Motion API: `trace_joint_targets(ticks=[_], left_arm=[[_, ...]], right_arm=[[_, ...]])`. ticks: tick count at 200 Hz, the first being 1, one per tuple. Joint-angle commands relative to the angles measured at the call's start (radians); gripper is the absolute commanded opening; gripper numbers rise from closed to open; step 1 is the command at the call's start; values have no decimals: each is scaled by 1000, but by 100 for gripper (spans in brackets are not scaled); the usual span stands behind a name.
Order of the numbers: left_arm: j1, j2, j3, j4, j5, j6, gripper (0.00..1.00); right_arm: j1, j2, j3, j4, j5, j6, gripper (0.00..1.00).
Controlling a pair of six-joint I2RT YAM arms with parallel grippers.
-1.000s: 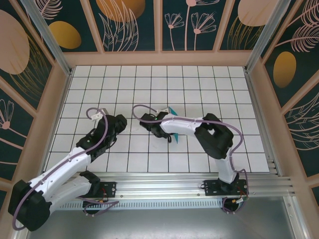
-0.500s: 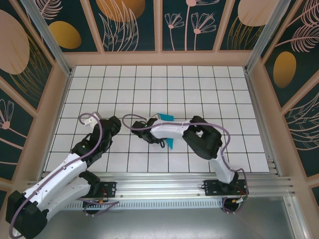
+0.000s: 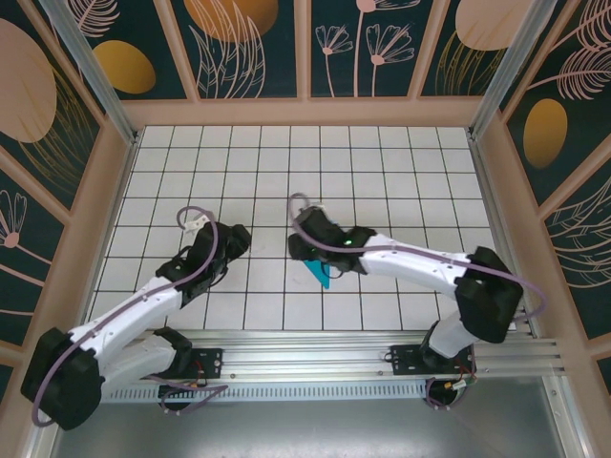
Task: Fold a paper plane with a square sheet of paper (pick it up from the middle)
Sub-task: Turn over the paper at the center of the table.
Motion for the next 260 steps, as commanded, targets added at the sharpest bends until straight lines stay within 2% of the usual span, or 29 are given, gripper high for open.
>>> trace_joint_targets(ticks=[1,21,46,68,98,136,195,260], left_arm=[[3,85,46,124,189,59,66],[4,184,64,188,309,63,65],[3,304,79,276,436,31,63],[1,383,93,324,492,1,62],[1,433,96,345,497,-34,62],[1,489,110,370,540,-41,62],[2,553,144,366,580,-35,62],[1,599,188,368,613,-24,62]], right_arm=[[-136,-92,-191,272,-287,76,42],[-238,-167,-328,428,-418,121,34],[-337,-177,-393,484,-581,131,26],[-353,-171,-405,495,-639,122,19],[-347,-149,-408,502,-698,111,12],[-328,-63,-369,516,-730,104,9],[-337,79,-316,509,-695,91,10],[-381,136,-377,541,-698,75,11]])
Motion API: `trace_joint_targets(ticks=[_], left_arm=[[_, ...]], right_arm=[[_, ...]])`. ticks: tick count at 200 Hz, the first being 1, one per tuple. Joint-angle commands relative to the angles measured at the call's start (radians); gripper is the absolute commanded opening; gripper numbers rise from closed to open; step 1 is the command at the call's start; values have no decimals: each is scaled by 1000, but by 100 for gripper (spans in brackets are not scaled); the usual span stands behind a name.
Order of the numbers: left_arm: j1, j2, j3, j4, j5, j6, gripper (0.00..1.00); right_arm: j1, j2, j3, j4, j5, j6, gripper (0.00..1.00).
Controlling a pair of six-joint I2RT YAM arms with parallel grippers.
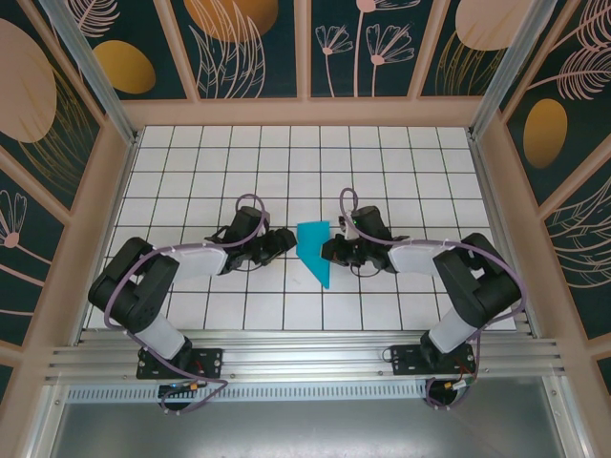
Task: Fold a paper plane with a square sheet of paper (pick it up from the middle)
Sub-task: Turn over the paper at the center of the table, then fold the wing for the fifth time at the center of the table.
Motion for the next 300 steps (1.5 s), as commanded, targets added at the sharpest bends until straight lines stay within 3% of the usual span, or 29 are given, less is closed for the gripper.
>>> trace_joint_targets(ticks=[1,114,232,290,300], left_arm=[[1,21,34,28,31,5,62],[-21,92,97,48,75,-33,61],[-65,198,158,106,115,-75,55],[-67,220,164,172,150,-92,48],[-66,225,164,181,154,-89,41]], right_arm=[[-13,23,-30,43,-14,-28,11],[-84,74,-142,184,-80,-19,12],[-93,90,-167,205,-76,-18,12],[-99,89,-172,210,-75,-22,13],[-100,91,-171,212,-77,-24,14]])
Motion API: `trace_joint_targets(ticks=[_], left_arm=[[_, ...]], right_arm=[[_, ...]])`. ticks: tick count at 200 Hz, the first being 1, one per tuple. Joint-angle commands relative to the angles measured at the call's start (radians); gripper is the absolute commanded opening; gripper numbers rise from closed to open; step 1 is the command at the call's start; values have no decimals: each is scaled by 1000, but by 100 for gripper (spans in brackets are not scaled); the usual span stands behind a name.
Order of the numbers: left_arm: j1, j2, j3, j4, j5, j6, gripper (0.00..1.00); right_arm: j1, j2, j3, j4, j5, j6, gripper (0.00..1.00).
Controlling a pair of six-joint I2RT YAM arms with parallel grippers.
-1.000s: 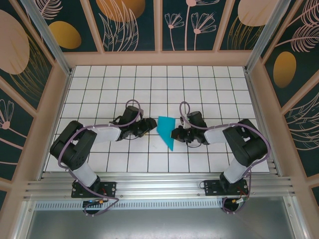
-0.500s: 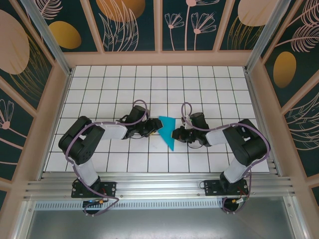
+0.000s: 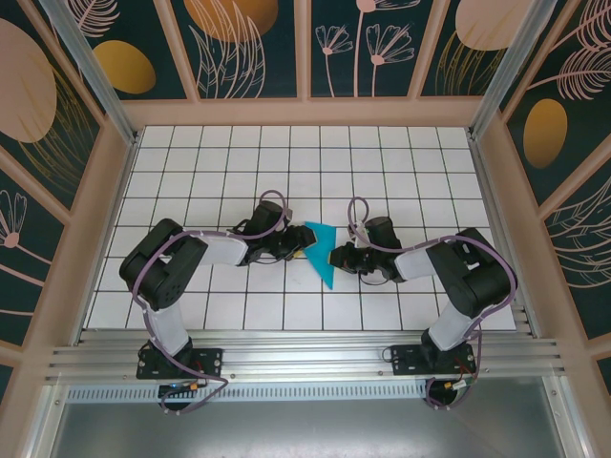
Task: Fold a paper plane with a square sheet of paper (pick it up from the middle)
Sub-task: Fold the wing for the fifth time at the center of the table.
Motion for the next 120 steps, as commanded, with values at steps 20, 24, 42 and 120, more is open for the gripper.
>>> trace_joint_targets(ticks=[20,24,42,120], left_arm=[[-5,37,35,53,47,11,31],[-4,39,41,44,48,20,28],[-4,23,37,6,17,41,16],[-3,-115,-45,-72,-154,0,0]], right_arm=[[-20,29,-19,-27,18,-16,15],[-22,27,-18,-28,15,-20,15],[-22,19,-6,-38,13,-35,16],[50,-157,40,-99,125,-100,32]])
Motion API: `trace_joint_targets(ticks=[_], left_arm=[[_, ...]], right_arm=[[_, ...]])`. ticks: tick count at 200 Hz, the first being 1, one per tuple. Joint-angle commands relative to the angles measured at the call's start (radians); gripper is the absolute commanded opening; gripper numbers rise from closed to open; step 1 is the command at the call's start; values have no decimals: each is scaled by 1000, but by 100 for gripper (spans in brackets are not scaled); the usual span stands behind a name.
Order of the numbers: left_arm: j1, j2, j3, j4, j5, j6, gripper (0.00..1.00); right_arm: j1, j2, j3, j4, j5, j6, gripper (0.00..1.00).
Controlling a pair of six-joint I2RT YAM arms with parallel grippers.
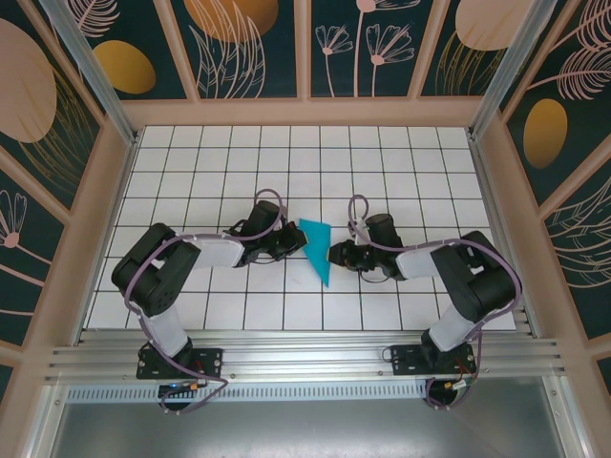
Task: Fold a paper plane with a square sheet of paper (pick it up from the middle)
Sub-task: Fold the wing for the fifth time at the center of the table.
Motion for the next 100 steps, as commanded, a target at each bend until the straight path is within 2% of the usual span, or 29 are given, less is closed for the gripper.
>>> trace_joint_targets(ticks=[1,14,29,47,85,100], left_arm=[[-2,-47,-18,-36,-60,-17,0],[-2,-48,-15,-60,-76,-12,0],[-2,-47,-9,-80,-83,-5,0],[-2,-47,-6,-80,-82,-5,0],[-3,-47,1,-79,-76,-7,0],[-2,-48,2,-76,-75,-8,0]], right_arm=[[43,-103,18,-44,108,-58,33],[77,-149,9,-50,168,-82,41],[146,-192,11,-81,300,-140,46],[253,-212,4,-85,503,-232,47],[443,-219,-96,107,784,-452,49],[494,-193,-98,132,867,-525,49]])
